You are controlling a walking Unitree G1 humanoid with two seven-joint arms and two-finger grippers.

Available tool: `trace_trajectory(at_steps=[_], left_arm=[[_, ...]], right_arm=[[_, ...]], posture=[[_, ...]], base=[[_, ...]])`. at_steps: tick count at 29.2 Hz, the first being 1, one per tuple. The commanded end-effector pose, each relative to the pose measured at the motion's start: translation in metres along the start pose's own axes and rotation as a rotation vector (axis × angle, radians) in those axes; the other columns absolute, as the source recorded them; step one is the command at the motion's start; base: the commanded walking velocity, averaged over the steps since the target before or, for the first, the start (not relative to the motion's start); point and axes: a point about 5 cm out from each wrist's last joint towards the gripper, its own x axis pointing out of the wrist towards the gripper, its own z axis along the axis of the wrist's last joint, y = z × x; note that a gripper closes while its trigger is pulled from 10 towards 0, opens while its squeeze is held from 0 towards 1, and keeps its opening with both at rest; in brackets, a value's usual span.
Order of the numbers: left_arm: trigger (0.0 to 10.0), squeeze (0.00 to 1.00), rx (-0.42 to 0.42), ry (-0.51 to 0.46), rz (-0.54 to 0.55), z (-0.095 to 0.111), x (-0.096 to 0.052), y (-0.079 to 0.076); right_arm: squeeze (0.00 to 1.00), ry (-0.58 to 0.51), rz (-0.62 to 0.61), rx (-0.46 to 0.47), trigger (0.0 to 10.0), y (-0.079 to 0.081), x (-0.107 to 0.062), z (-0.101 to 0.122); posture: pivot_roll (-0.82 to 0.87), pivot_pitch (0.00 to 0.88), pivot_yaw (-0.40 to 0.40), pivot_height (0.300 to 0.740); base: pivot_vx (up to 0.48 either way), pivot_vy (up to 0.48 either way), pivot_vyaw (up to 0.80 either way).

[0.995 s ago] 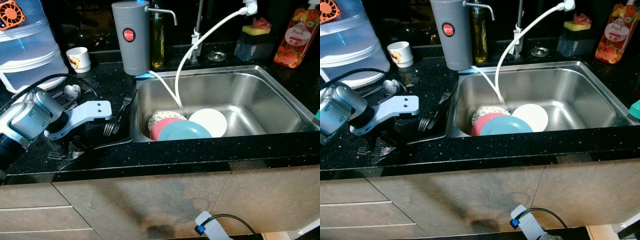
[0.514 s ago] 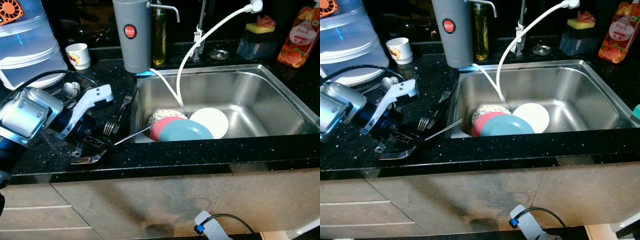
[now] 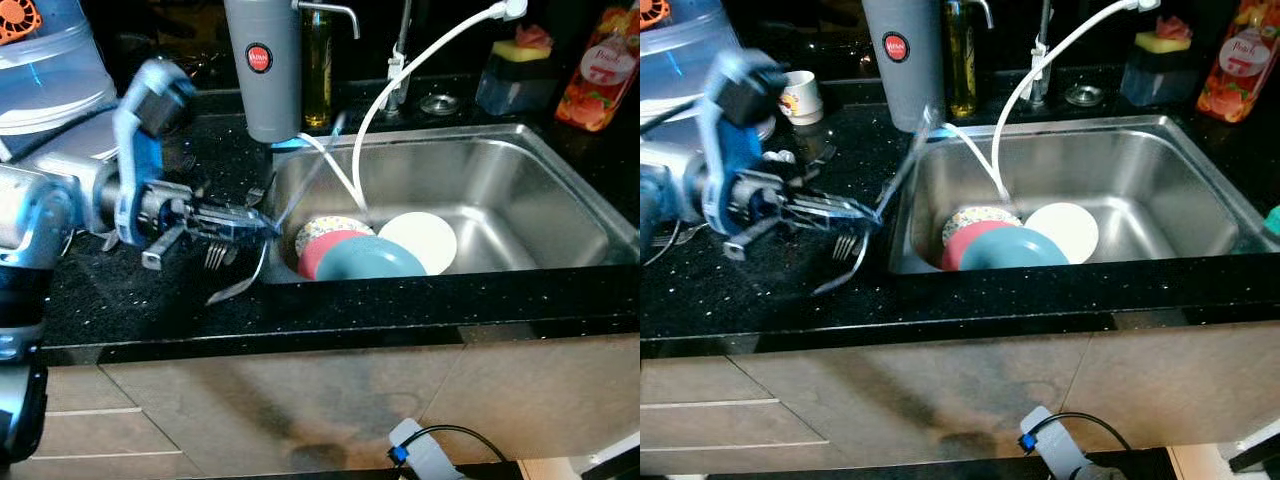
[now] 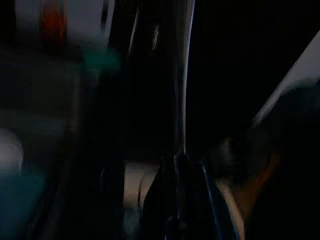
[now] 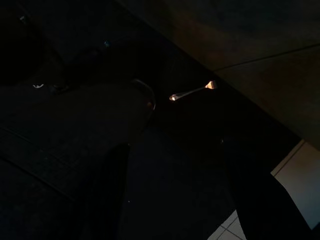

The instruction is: Kitchen organization

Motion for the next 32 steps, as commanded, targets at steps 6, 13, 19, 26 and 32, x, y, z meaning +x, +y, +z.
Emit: trace_trajectory(at_steps=[6, 13, 19, 26, 32], left_arm=[[0.0, 0.0, 0.006, -0.254, -0.048, -0.003, 0.015, 0.001], [0.0, 0.0, -0.026, -0.409, 0.11, -0.011, 0.029, 0.026], [10.0, 0.0, -0.061, -0.5, 0.332, -0.01, 0.038, 0.056], [10.0, 0.0, -0.006, -0.485, 0.559, 0.001, 0.04, 0.079], [10.0, 0.0, 0.201, -0.003, 0.987, -0.027, 0.035, 0.116]], right_arm=[[0.0, 0.005, 0.0, -0.002, 10.0, 0.001, 0.0, -0.002], [0.0, 0.016, -0.005, -0.003, 10.0, 0.0, 0.0, -0.003], [0.0, 0.039, -0.003, 0.0, 10.0, 0.0, -0.001, -0.005], [0.0, 0.033, -0.011, 0.003, 10.0, -0.001, -0.001, -0.005], [0.0, 0.022, -0.018, -0.011, 10.0, -0.002, -0.001, -0.003]], posture=[[0.03, 0.0, 0.035, 0.74], [0.03, 0.0, 0.037, 0.74], [0.01, 0.0, 0.042, 0.74], [0.01, 0.0, 0.04, 0.74], [0.01, 0.0, 0.041, 0.74]], base=[[0.0, 0.0, 0.0], [0.0, 0.0, 0.0], [0.0, 0.0, -0.79], [0.0, 0.0, -0.75], [0.0, 0.0, 0.0]])
